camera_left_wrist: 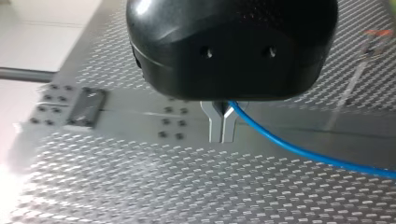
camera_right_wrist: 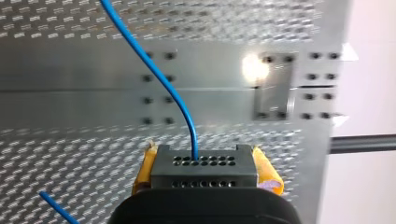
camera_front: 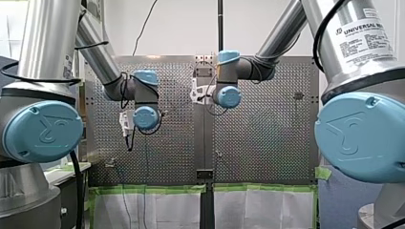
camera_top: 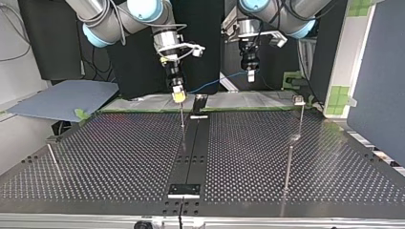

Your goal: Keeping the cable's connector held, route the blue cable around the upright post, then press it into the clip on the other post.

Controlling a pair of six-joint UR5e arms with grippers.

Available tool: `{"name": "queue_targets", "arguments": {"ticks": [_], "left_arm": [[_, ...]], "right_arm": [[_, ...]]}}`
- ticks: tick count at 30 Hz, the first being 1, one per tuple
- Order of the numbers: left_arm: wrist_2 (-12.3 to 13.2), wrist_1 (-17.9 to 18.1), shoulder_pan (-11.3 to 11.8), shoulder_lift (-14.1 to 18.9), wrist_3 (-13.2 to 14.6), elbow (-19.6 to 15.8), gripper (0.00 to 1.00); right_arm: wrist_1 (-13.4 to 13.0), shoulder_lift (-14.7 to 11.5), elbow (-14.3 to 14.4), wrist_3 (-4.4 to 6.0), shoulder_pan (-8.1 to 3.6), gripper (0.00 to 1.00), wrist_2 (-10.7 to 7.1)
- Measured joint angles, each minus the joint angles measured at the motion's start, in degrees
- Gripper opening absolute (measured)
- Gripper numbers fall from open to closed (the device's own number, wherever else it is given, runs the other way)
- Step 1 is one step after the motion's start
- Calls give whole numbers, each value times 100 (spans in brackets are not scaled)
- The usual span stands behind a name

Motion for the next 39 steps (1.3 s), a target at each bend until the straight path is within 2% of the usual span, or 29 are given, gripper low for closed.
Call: {"name": "queue_targets", "arguments": {"ticks": [3, 7, 13, 17, 26, 33, 39], "left_arm": [[-65, -199, 36, 199, -2, 198, 0], [-146, -446, 79, 443, -3, 440, 0], [-277, -785, 176, 782, -16, 780, 0], [-287, -1004, 246, 1001, -139, 1000, 0], [-242, -1504, 410, 1501, -329, 1499, 0], [-27, -1918, 689, 1864, -350, 1913, 0], [332, -2291, 1055, 1907, -342, 2287, 0]], "right_arm": [[175, -168, -167, 6, -1, 0, -85], [389, -264, -377, 13, -7, 0, -147], [749, -277, -672, 35, -20, 0, -185], [958, -273, -863, 50, -25, 0, -203], [1265, -262, -1332, 60, -27, 0, -240], [1472, -169, -1699, 95, -28, 0, -304], [1775, -103, -2076, 104, -28, 0, -387]]}}
